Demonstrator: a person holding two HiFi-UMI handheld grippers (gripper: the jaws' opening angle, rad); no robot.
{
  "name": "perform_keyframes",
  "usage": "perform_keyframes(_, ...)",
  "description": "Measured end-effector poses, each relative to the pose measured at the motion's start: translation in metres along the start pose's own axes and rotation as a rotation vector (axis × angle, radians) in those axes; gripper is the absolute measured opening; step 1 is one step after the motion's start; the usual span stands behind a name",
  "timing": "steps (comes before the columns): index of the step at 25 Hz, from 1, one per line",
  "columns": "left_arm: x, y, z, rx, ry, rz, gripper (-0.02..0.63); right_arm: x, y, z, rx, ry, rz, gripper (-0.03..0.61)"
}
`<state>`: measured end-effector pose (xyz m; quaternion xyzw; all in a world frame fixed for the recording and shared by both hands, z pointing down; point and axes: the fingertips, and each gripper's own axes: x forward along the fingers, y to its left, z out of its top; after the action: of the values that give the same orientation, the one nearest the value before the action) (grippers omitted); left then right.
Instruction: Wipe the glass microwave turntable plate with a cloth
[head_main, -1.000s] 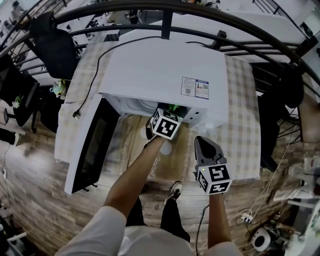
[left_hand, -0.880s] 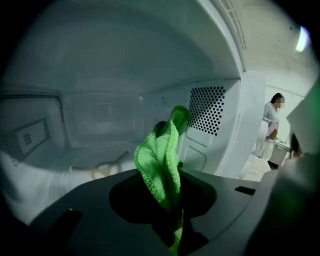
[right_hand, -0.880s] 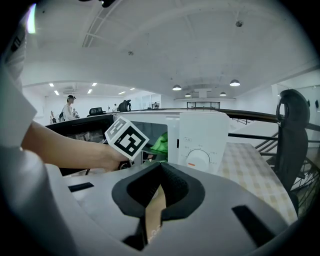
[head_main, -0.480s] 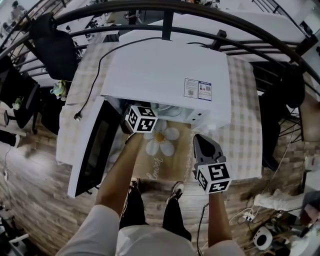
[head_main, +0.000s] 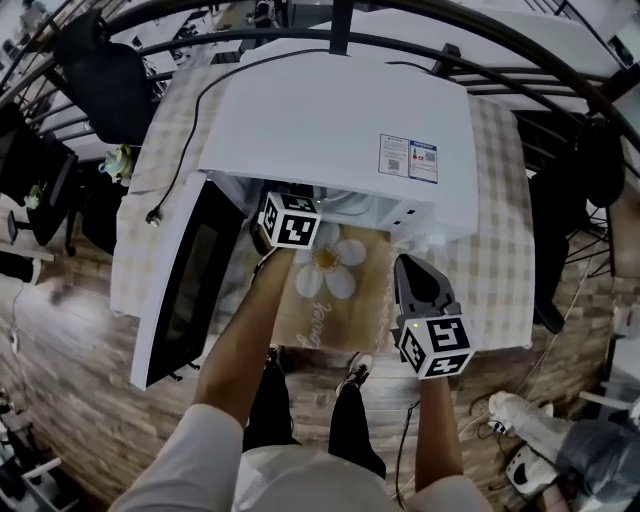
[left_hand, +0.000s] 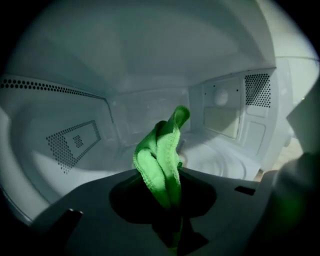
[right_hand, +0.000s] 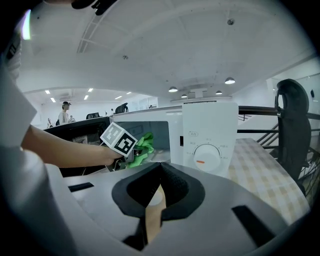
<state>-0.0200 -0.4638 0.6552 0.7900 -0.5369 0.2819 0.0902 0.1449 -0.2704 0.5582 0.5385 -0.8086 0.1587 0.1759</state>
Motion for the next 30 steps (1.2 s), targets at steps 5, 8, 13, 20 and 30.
perform_keyframes(5,-0.009,-0.05,0.003,0.042,-0.009,-0.102,0.109,0.0,0.006,0.0,-0.026,-0.009,0.005,0.014)
perform_keyframes(8,-0.011,-0.079,0.008,0.101,-0.021,-0.154,0.109,-0.002,0.007,0.006,-0.069,-0.02,-0.006,0.014)
perform_keyframes(13,-0.02,-0.114,0.013,0.086,-0.037,-0.269,0.109,-0.023,0.013,0.012,-0.122,-0.056,-0.023,0.014)
perform_keyframes(20,-0.024,-0.06,0.027,0.132,-0.125,-0.115,0.116,-0.028,0.022,-0.006,-0.098,-0.131,-0.018,0.014)
perform_keyframes(30,0.023,0.007,0.033,0.208,-0.112,0.046,0.12,-0.007,0.024,-0.024,-0.117,-0.168,-0.016,0.014)
